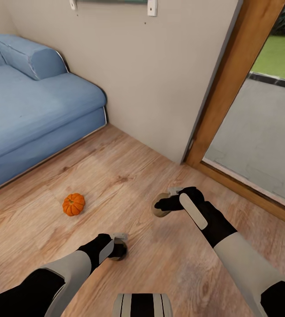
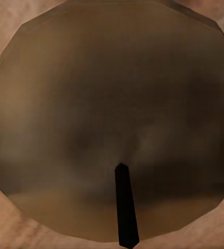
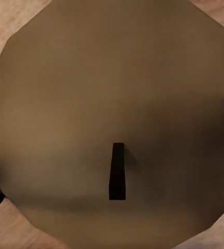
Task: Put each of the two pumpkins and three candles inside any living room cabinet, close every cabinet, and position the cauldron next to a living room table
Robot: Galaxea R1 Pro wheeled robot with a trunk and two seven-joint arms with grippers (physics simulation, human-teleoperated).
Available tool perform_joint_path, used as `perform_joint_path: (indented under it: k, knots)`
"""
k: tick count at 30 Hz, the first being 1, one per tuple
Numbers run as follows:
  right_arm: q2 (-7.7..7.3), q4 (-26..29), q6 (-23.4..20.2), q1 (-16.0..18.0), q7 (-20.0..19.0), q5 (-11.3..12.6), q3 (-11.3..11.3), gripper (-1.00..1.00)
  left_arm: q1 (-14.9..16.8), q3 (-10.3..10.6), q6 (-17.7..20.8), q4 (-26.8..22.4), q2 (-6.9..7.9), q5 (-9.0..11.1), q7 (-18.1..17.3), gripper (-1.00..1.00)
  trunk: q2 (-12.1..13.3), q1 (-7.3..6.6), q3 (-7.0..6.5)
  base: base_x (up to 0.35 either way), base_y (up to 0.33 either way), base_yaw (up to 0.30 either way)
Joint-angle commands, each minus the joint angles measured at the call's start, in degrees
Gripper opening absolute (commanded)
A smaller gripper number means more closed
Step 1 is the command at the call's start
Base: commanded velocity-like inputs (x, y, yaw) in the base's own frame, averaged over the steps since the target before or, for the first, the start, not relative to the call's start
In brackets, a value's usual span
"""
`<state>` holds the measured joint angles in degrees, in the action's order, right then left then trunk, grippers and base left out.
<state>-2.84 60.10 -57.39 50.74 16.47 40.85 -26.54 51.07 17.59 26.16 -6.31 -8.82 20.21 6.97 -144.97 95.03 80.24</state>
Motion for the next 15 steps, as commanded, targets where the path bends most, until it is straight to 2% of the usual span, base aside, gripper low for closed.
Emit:
perform_joint_path:
  k: [1,15]
  knots:
    - [-0.06,-0.08,-0.05,0.05,0.58,0.64,-0.18,-1.0,-0.01,0.34,0.3,-0.08,0.01,0.62,0.33,-1.0,0.0,-0.03,-0.19,0.0,0.0,0.0]
    - [-0.06,-1.02,0.0,0.0,0.58,0.67,-0.18,-1.0,-0.01,0.43,0.38,-0.15,0.02,0.62,0.39,-1.0,0.19,-0.39,-3.49,0.0,0.0,0.0]
